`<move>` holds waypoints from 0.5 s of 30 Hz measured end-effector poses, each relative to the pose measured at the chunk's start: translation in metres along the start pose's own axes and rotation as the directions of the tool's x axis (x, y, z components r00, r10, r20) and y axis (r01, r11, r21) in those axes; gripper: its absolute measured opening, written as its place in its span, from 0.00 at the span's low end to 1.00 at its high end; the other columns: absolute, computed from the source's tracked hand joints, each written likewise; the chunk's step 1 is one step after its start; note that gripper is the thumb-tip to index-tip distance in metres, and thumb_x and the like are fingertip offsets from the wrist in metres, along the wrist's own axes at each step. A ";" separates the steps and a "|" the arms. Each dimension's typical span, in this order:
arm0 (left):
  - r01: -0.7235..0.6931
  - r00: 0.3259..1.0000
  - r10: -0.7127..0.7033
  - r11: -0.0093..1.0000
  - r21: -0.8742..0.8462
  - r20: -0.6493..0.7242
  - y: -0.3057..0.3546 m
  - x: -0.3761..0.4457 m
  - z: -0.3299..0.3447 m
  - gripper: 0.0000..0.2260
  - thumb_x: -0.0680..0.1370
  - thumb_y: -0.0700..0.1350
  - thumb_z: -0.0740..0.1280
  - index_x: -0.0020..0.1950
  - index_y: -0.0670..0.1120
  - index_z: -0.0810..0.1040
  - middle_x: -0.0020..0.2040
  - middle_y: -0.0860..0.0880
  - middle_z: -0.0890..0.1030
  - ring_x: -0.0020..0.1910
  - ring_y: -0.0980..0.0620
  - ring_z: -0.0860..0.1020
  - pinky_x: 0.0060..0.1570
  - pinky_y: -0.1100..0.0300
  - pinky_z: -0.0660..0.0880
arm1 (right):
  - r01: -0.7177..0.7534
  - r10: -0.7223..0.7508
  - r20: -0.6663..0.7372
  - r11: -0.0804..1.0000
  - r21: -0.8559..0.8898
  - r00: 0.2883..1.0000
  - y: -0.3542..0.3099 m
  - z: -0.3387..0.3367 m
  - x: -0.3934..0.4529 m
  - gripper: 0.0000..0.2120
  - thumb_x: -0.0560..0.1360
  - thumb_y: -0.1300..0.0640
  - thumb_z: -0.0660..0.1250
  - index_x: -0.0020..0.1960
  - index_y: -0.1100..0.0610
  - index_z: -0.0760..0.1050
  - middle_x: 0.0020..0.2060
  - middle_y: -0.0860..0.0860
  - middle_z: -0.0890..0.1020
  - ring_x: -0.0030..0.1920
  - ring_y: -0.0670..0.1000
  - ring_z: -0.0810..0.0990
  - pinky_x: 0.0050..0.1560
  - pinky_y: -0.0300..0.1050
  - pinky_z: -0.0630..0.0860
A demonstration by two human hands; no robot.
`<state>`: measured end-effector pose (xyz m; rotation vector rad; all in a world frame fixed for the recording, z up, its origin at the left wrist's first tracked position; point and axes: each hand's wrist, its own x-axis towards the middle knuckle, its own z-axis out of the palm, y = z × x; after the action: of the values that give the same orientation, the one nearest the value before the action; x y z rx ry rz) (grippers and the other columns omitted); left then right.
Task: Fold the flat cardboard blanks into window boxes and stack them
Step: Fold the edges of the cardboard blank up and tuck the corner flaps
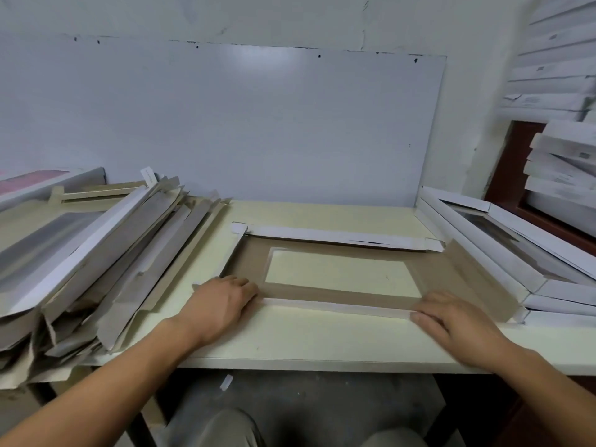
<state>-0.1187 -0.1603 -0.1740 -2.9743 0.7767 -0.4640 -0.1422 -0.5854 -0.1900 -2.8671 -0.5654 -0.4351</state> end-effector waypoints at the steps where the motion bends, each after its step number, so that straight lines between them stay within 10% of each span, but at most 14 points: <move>1: 0.033 0.999 -0.034 0.999 -0.017 -0.028 -0.001 0.002 0.001 0.11 0.84 0.50 0.54 0.48 0.47 0.71 0.42 0.50 0.76 0.40 0.48 0.73 0.41 0.53 0.70 | -0.050 0.049 0.041 0.998 0.030 0.998 -0.003 -0.001 0.004 0.18 0.79 0.40 0.54 0.47 0.45 0.79 0.42 0.40 0.76 0.47 0.45 0.76 0.45 0.43 0.71; 6: 0.231 0.973 -0.230 0.973 -0.025 0.030 0.004 0.015 0.012 0.05 0.83 0.46 0.52 0.49 0.47 0.63 0.38 0.50 0.76 0.37 0.43 0.74 0.35 0.54 0.63 | -0.183 0.171 0.157 0.981 0.066 0.973 -0.017 0.004 0.025 0.11 0.82 0.45 0.55 0.59 0.38 0.75 0.54 0.34 0.80 0.54 0.44 0.79 0.53 0.43 0.74; 10: 0.277 0.958 -0.277 0.961 0.010 0.071 0.025 0.031 0.027 0.09 0.79 0.41 0.53 0.59 0.47 0.66 0.54 0.47 0.77 0.53 0.43 0.75 0.46 0.53 0.63 | -0.115 0.125 0.210 0.992 -0.060 0.970 -0.041 0.022 0.043 0.20 0.84 0.47 0.50 0.74 0.39 0.64 0.59 0.43 0.73 0.63 0.49 0.71 0.63 0.46 0.67; 15: 0.149 0.946 -0.085 0.972 -0.184 0.314 0.067 0.049 0.038 0.27 0.81 0.64 0.42 0.78 0.57 0.52 0.79 0.52 0.54 0.78 0.50 0.51 0.73 0.40 0.48 | -0.025 0.031 0.463 1.000 -0.019 0.886 -0.087 0.052 0.061 0.30 0.77 0.30 0.36 0.77 0.34 0.38 0.79 0.39 0.42 0.79 0.48 0.38 0.76 0.61 0.38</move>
<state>-0.0986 -0.2445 -0.2034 -3.1801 0.6531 0.0833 -0.1102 -0.4729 -0.2083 -2.9892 -0.5890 0.2702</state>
